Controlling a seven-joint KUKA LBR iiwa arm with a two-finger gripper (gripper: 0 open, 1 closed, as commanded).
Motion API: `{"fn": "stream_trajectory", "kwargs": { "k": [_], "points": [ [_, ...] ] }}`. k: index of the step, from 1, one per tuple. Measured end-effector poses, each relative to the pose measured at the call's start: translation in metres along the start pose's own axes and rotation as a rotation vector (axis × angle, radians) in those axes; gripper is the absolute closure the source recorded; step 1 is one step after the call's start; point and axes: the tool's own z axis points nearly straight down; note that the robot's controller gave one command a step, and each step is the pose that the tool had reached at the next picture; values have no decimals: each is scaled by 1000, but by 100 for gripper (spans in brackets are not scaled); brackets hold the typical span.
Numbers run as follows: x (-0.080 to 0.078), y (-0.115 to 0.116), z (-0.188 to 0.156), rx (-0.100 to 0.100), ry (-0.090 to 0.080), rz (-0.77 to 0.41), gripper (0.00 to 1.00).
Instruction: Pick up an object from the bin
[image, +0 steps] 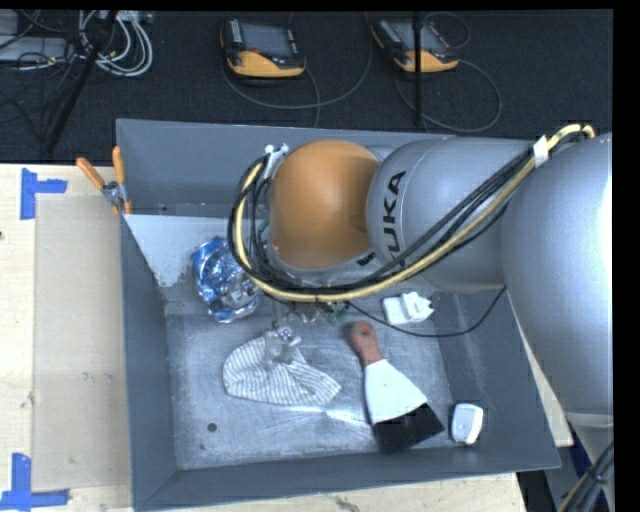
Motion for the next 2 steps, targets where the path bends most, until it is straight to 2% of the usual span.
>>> {"fn": "stream_trajectory", "kwargs": {
  "k": [1, 2],
  "points": [
    [0, -3, 35, 0, -2, 155, 0],
    [-3, -8, 46, -3, -12, -209, 100]
  ]
}}
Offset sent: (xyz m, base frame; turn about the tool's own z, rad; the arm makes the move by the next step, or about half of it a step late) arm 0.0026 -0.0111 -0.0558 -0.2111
